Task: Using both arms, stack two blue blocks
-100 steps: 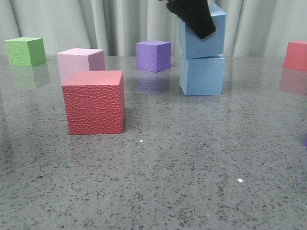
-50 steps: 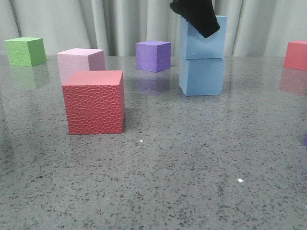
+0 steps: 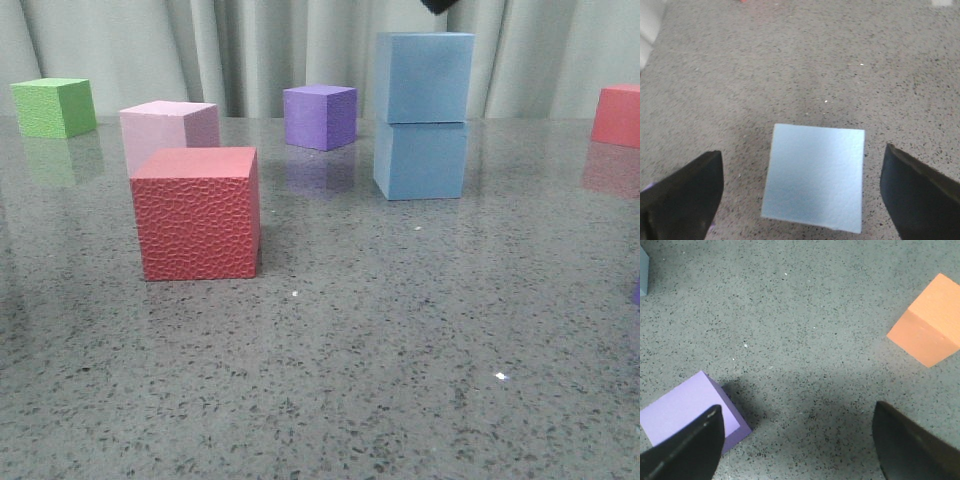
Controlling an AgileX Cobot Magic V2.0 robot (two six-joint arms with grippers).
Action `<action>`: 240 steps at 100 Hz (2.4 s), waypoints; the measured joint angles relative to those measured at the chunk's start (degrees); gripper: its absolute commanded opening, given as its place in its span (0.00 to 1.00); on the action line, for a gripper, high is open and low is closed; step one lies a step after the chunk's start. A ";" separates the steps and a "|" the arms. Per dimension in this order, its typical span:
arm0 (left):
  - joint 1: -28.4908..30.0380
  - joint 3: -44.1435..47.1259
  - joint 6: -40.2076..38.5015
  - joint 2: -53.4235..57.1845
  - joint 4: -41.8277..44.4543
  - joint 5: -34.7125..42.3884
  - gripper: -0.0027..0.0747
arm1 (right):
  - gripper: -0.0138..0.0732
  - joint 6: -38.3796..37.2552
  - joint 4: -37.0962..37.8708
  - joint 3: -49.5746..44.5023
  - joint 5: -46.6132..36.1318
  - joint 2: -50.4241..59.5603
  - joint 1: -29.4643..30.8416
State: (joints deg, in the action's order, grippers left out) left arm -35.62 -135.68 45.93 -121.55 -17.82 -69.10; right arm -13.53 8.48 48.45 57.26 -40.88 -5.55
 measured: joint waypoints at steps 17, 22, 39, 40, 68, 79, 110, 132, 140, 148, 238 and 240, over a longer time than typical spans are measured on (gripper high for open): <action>1.12 -1.75 -5.63 1.21 1.01 -0.24 0.82 | 0.85 0.00 0.00 0.00 0.00 0.00 0.00; 2.01 -1.88 -7.37 1.69 1.01 -0.24 0.82 | 0.85 0.00 0.00 0.00 0.00 0.00 0.00; 7.01 -1.88 -12.92 3.52 0.89 -0.61 0.82 | 0.85 0.00 0.00 0.00 0.00 0.00 0.00; 7.21 -1.88 -13.33 3.54 0.89 -0.63 0.82 | 0.85 0.00 0.00 0.00 0.00 0.00 0.00; 13.98 -1.98 -19.80 6.66 1.09 -3.37 0.82 | 0.85 0.00 0.00 0.00 -0.10 0.00 0.00; 15.78 -1.98 -21.86 7.63 2.88 -3.51 0.82 | 0.85 0.00 0.00 0.00 -0.10 0.00 0.00; 21.01 -1.98 -26.32 10.64 6.06 -3.71 0.78 | 0.85 0.00 0.00 0.00 -0.10 0.00 0.00; 24.28 0.63 -27.02 15.22 6.98 -3.71 0.78 | 0.85 0.00 0.00 0.00 -0.10 0.00 0.00; 25.03 4.03 -27.13 17.99 6.98 -3.71 0.78 | 0.85 0.00 0.00 0.00 -0.10 0.00 0.00; 25.59 8.40 -27.13 20.94 7.35 -3.71 0.78 | 0.85 0.00 0.00 0.00 -0.10 0.00 0.00; 26.16 74.96 -36.51 71.28 15.17 19.77 0.77 | 0.85 0.00 0.00 0.00 -0.73 0.00 0.00; 26.16 76.05 -36.91 72.17 15.58 20.04 0.77 | 0.85 0.00 0.00 0.00 -0.73 0.00 0.00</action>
State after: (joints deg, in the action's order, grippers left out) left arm -9.46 -59.63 9.02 -49.39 -2.23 -49.06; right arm -13.53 8.48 48.45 56.52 -40.88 -5.55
